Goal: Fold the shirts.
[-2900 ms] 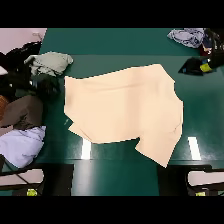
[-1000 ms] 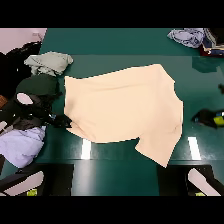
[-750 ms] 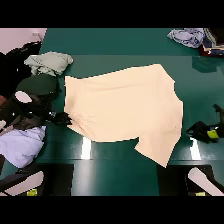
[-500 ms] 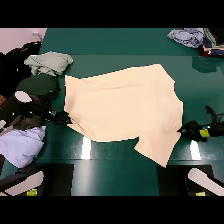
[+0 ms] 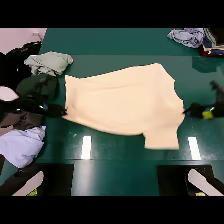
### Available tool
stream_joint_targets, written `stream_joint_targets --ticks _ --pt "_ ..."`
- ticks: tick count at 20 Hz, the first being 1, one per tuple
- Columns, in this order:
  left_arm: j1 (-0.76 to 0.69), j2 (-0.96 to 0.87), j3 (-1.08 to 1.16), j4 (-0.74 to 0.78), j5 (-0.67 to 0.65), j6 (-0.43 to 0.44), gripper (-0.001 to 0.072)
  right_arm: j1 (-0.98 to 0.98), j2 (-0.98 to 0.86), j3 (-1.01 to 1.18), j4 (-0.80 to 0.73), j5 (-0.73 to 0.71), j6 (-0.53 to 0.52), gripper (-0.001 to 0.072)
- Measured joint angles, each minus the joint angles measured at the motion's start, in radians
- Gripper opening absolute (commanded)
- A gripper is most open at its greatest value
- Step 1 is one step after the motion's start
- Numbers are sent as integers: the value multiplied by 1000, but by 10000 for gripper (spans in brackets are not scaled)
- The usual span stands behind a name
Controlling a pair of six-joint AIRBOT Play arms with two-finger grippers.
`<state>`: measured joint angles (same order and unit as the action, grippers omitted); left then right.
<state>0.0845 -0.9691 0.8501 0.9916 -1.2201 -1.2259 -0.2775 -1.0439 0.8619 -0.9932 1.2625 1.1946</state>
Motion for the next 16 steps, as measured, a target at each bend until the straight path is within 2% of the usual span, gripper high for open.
stream_joint_targets --ticks 6,12,16 --pt "0 216 439 10 45 -63 23 18 211 478 3 -92 44 9" --pt "0 268 984 9 146 -111 22 21 317 909 -53 -165 53 9" --pt "0 276 1220 0 175 -156 22 21 326 1104 -149 -143 59 8"
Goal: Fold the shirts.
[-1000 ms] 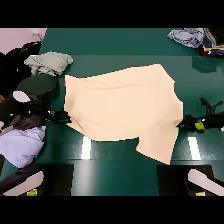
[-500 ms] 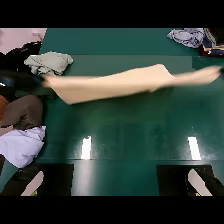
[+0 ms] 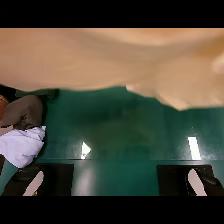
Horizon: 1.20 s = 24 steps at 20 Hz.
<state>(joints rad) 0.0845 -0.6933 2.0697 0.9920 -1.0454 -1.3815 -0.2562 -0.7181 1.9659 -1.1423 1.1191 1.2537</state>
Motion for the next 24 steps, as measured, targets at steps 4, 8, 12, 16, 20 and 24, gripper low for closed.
stream_joint_targets --ticks 4,8,12,16,20,24 --pt "0 -8 36 -10 -44 -47 22 0 -76 118 -37 104 12 7" --pt "0 -55 -146 3 -160 -73 23 0 -196 36 21 216 24 7" --pt "0 -180 -414 10 -260 -70 23 36 -357 -126 71 316 29 7" --pt "0 -366 -644 8 -220 -34 23 111 -537 -275 87 328 31 8" --pt "0 -597 -727 -21 -44 26 23 155 -746 -332 89 216 31 7" --pt "0 -795 -684 -112 141 124 23 169 -934 -245 95 92 53 7"
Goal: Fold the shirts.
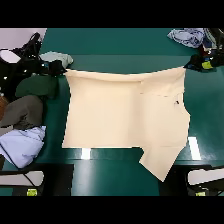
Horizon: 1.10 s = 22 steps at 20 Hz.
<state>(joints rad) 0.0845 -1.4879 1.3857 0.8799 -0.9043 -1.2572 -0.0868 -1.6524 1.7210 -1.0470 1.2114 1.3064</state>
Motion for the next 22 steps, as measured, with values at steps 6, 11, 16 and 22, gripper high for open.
stream_joint_targets --ticks 6,11,16,22 --pt "0 -122 98 -35 56 122 22 7 -115 134 -51 -16 19 6" --pt "1 -138 60 -6 -3 130 22 14 -35 -19 -227 37 26 6" --pt "0 -142 -5 78 -91 101 23 16 89 -298 -286 -51 27 8" --pt "2 -143 -44 136 -160 63 505 15 149 -481 -256 -109 28 425"
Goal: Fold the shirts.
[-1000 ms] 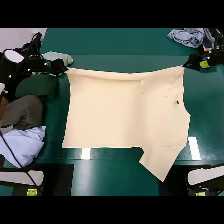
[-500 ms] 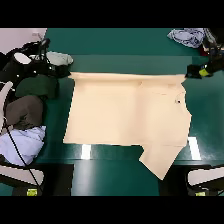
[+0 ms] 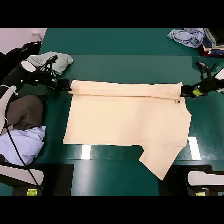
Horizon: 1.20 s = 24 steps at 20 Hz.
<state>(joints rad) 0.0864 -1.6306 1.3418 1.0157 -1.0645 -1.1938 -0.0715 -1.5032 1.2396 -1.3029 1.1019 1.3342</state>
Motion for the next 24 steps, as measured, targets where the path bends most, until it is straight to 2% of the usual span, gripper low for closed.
stream_joint_targets --ticks 6,12,17,23,24 --pt "41 74 -37 43 -130 -78 499 -55 85 8 39 145 2 426" --pt "92 373 -433 94 -212 -85 499 -146 318 -132 51 238 -9 426" --pt "101 581 -729 112 -230 -84 499 -163 430 -234 70 256 -19 426" --pt "103 645 -863 46 -214 -62 498 -162 464 -252 120 273 -32 426" --pt "103 647 -877 22 -207 -55 463 -161 466 -251 124 277 -32 426"
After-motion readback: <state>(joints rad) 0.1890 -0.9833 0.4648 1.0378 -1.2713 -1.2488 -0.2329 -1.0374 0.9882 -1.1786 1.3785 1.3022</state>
